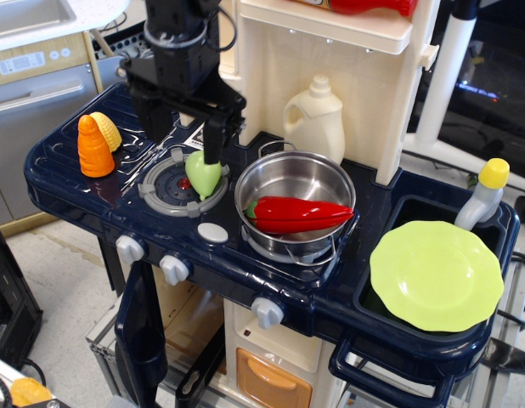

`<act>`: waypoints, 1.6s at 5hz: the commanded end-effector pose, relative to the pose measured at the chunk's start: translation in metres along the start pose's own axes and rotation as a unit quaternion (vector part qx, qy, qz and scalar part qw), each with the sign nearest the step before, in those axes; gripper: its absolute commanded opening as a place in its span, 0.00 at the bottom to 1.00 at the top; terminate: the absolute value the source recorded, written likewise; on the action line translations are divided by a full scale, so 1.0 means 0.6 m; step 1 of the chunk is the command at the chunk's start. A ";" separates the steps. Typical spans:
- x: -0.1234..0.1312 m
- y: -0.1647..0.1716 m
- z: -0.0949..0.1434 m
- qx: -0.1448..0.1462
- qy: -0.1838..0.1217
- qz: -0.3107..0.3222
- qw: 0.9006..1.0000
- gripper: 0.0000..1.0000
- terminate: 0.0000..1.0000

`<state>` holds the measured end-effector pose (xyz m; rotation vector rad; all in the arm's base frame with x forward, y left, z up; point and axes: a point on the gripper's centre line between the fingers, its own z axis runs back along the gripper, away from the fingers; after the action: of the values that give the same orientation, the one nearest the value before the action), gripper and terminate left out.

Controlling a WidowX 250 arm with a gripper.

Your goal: Put pear on plate

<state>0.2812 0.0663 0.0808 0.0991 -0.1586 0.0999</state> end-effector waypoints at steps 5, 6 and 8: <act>0.034 0.002 -0.039 0.017 -0.089 -0.018 0.996 1.00 0.00; 0.039 0.010 -0.062 0.005 -0.083 -0.012 0.996 1.00 0.00; 0.037 0.010 -0.103 -0.021 -0.100 0.003 0.995 0.00 0.00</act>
<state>0.3084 0.0799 0.0216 0.0653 -0.3360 0.0967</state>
